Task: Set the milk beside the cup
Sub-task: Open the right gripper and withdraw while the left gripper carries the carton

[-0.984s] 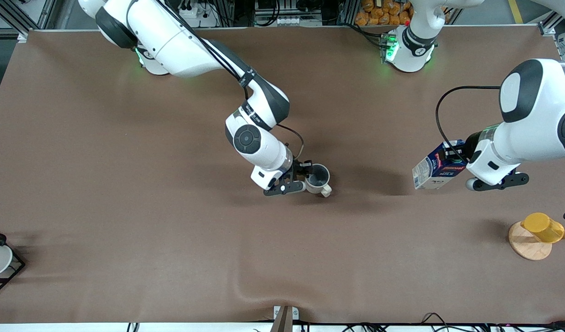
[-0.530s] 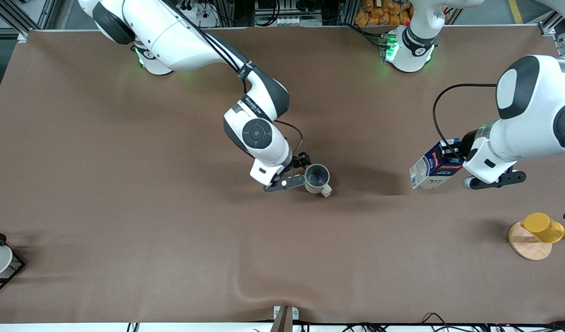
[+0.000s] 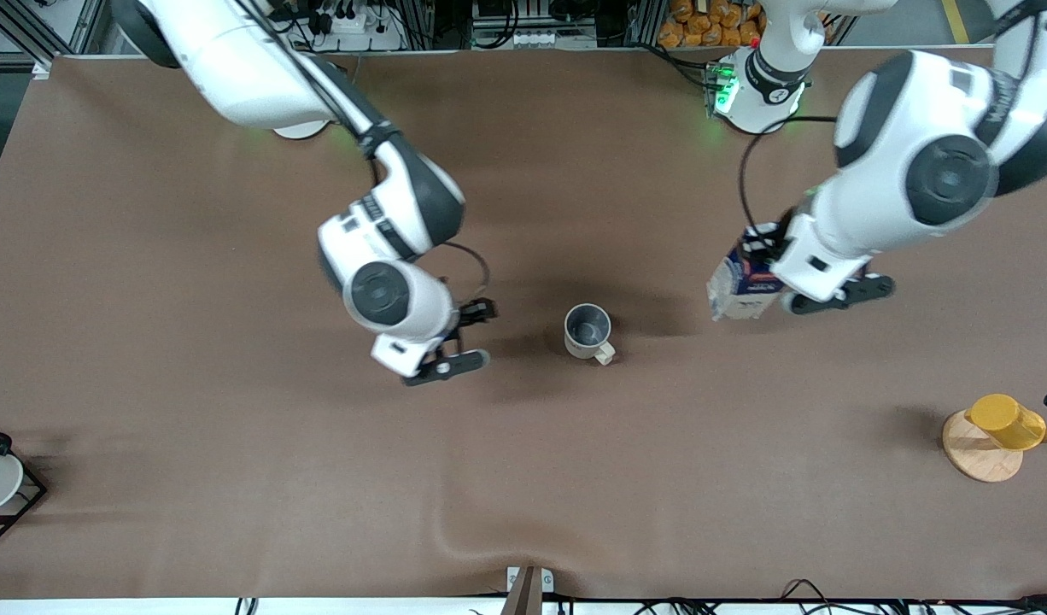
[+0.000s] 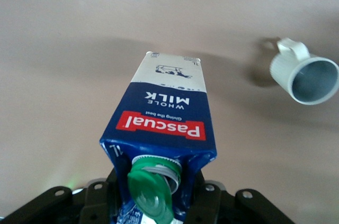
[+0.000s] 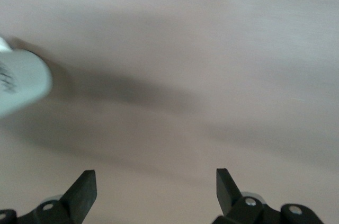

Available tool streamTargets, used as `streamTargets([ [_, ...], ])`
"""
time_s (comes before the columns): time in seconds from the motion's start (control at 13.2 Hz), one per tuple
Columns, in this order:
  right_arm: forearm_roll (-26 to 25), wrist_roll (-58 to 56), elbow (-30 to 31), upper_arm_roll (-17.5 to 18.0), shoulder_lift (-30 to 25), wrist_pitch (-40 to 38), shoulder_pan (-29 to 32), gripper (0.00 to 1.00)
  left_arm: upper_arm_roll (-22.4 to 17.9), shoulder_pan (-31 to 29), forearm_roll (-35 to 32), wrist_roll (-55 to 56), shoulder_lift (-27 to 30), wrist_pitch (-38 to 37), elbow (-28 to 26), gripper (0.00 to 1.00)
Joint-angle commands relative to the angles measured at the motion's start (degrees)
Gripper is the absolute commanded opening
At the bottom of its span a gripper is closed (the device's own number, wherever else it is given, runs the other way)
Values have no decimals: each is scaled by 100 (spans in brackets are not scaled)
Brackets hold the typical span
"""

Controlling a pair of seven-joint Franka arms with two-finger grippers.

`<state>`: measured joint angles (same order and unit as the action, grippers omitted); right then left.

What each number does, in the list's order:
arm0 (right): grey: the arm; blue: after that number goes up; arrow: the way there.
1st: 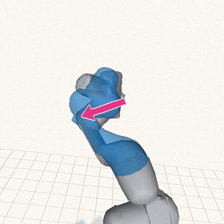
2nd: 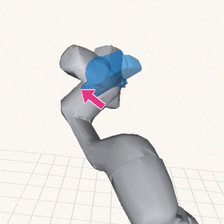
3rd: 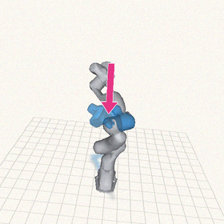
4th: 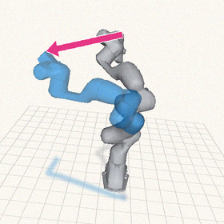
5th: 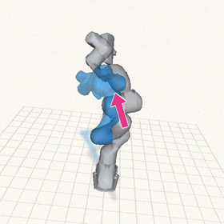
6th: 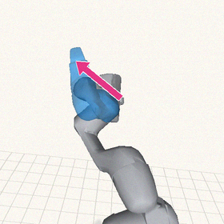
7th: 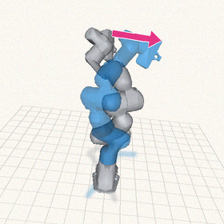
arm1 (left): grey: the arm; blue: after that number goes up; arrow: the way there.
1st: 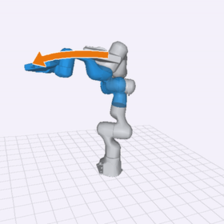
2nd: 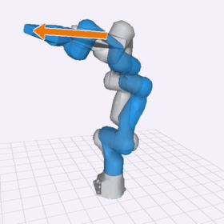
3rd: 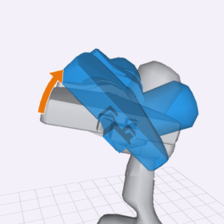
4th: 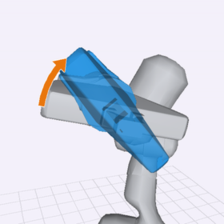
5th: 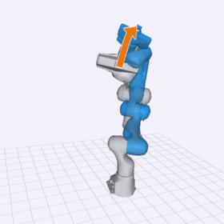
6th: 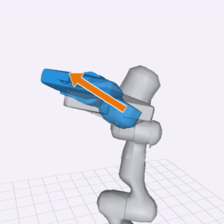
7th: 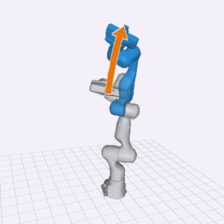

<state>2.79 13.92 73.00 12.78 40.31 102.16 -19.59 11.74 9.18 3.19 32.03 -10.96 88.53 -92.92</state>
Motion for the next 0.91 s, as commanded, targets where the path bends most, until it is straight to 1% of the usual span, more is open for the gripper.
streamTargets([
  [0.0, -59, -1028, 136, 102, -208, -747, 989, 100, 468, -13, -3, 495, 6, -47, 10, 51],
  [0.08, -59, -1589, 162, 111, -208, -1055, 1393, 100, 617, 13, 198, 810, -20, -38, 19, 51],
  [0.23, -59, -2653, 311, 111, -234, -1102, 2131, 100, 890, 127, 331, 1260, -143, -38, 325, 51],
  [0.3, -59, -2858, 338, 102, -365, -1111, 2396, 100, 978, 224, 349, 1331, -204, -38, 362, 51],
  [0.38, -120, -2886, 469, 93, -636, -1137, 2573, 100, 1014, 433, 375, 1462, -344, 6, 362, 51],
  [0.45, -182, -2895, 792, 67, -1065, -1120, 2670, 100, 1006, 705, 349, 1629, -459, 250, 371, 51],
  [0.53, -426, -2887, 1134, 58, -1487, -1111, 2749, 100, 1006, 812, 340, 1735, -582, 557, 371, 51],
  [0.61, -681, -2869, 1495, 67, -1883, -1050, 2759, 100, 1006, 848, 297, 1762, -766, 664, 371, 51],
  [0.68, -762, -2851, 1768, 67, -2226, -936, 2759, 100, 1006, 910, 288, 1710, -889, 709, 371, 50],
  [0.83, -763, -2843, 2112, 58, -2763, -751, 2759, 100, 1006, 919, 287, 1648, -1022, 980, 362, 50],
])
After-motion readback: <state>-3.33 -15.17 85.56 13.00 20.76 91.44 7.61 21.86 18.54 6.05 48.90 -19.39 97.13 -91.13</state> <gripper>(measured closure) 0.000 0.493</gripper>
